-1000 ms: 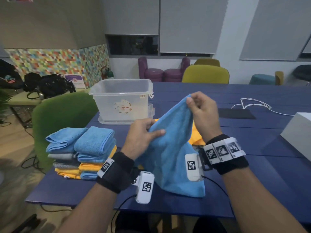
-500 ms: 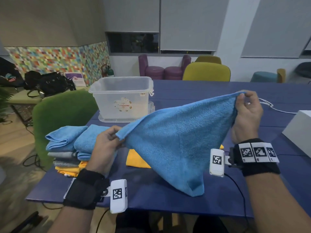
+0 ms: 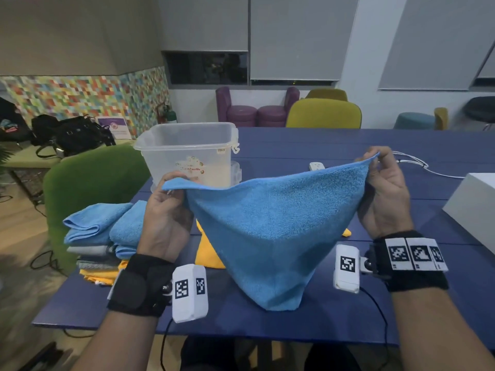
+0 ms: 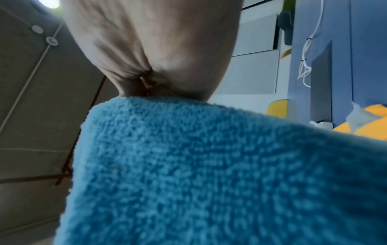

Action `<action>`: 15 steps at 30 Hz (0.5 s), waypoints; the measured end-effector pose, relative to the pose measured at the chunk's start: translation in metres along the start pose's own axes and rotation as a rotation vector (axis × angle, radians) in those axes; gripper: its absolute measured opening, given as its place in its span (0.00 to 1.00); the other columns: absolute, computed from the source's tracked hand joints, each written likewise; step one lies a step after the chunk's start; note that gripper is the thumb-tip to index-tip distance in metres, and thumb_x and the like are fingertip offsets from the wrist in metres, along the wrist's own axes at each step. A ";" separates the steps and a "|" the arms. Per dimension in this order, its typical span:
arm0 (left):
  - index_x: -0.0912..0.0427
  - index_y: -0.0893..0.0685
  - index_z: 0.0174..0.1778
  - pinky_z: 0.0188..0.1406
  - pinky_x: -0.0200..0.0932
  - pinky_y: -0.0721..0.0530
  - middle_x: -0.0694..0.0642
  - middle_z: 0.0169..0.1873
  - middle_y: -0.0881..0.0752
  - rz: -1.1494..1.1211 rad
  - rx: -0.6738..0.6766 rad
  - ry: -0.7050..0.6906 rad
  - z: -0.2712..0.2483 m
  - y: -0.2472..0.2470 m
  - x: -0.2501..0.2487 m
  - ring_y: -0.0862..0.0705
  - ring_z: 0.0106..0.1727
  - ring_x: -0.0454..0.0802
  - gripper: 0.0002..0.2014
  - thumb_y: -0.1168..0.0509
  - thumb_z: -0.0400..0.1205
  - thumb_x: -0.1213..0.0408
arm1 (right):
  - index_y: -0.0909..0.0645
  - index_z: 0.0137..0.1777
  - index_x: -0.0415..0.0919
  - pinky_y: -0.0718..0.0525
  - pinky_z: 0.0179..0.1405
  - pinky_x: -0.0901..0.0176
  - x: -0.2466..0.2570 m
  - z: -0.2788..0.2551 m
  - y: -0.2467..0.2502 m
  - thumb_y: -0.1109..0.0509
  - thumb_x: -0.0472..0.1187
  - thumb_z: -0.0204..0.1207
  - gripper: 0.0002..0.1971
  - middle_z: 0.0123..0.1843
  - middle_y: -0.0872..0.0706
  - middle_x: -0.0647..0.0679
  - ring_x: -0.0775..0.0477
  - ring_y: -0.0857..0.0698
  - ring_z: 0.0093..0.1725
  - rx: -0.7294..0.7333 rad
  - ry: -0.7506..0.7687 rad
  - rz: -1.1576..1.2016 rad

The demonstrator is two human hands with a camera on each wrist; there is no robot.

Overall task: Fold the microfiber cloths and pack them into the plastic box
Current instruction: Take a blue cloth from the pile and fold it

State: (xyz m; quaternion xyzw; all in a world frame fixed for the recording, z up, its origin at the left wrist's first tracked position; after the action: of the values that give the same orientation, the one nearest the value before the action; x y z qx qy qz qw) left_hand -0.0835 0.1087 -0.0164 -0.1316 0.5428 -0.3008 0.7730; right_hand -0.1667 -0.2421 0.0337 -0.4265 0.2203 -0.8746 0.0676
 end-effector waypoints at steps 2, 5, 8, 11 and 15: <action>0.49 0.14 0.45 0.45 0.39 0.14 0.47 0.35 0.17 -0.088 0.007 0.047 -0.002 -0.004 -0.001 0.17 0.39 0.45 0.20 0.49 0.93 0.67 | 0.28 0.49 0.43 0.15 0.43 0.62 -0.001 0.000 0.003 0.48 0.32 0.91 0.11 0.38 0.22 0.50 0.55 0.15 0.36 0.007 -0.015 0.052; 0.46 0.14 0.38 0.34 0.36 0.17 0.45 0.26 0.20 -0.164 0.108 0.103 -0.006 -0.020 -0.002 0.19 0.29 0.43 0.06 0.28 0.81 0.53 | 0.25 0.48 0.45 0.19 0.44 0.61 -0.006 -0.001 0.003 0.39 0.37 0.88 0.06 0.41 0.26 0.47 0.50 0.25 0.37 0.056 -0.053 0.086; 0.49 0.14 0.41 0.23 0.37 0.29 0.49 0.21 0.24 -0.030 0.207 0.116 -0.004 -0.029 0.001 0.27 0.20 0.45 0.14 0.18 0.70 0.48 | 0.26 0.48 0.44 0.32 0.40 0.53 -0.017 -0.002 -0.004 0.40 0.36 0.88 0.07 0.39 0.30 0.42 0.40 0.39 0.37 0.149 -0.102 0.039; 0.55 0.15 0.47 0.31 0.41 0.20 0.56 0.28 0.17 0.112 0.261 0.007 0.000 -0.042 0.003 0.19 0.27 0.52 0.06 0.35 0.88 0.65 | 0.29 0.48 0.40 0.29 0.40 0.54 -0.025 -0.005 -0.023 0.51 0.30 0.87 0.11 0.39 0.28 0.40 0.43 0.30 0.39 0.266 -0.120 -0.020; 0.61 0.19 0.50 0.39 0.47 0.17 0.64 0.36 0.14 0.271 0.353 -0.001 0.003 -0.071 0.011 0.17 0.36 0.59 0.10 0.44 0.90 0.75 | 0.28 0.48 0.38 0.21 0.52 0.54 -0.038 -0.008 -0.056 0.51 0.27 0.85 0.12 0.42 0.20 0.41 0.40 0.21 0.47 0.420 -0.126 -0.123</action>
State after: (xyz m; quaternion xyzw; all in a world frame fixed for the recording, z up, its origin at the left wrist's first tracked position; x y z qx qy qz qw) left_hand -0.1010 0.0457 0.0141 0.0799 0.4940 -0.2844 0.8178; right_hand -0.1452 -0.1783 0.0274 -0.4696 0.0023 -0.8754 0.1149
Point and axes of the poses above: each hand's wrist, its own z-axis towards the middle knuckle, its own y-axis out of the back of the hand, x = y × z, the point moved 7 cm from there along z, towards the middle knuckle
